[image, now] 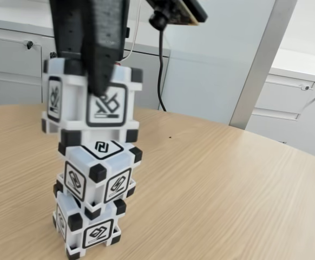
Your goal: Stack cubes from left to right.
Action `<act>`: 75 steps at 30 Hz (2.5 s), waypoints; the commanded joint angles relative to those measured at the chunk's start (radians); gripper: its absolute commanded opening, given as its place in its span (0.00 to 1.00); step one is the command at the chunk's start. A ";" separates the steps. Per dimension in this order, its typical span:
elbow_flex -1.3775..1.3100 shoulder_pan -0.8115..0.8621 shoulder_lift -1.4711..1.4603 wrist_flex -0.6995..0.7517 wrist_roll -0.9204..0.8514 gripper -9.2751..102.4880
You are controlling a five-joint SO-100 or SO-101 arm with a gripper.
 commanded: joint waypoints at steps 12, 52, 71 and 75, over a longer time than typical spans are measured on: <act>0.037 0.005 0.193 0.008 0.040 0.21; 0.198 -0.002 0.179 -0.011 0.009 0.21; 0.210 -0.002 0.196 -0.115 0.038 0.21; 0.198 -0.052 0.199 -0.112 0.074 0.21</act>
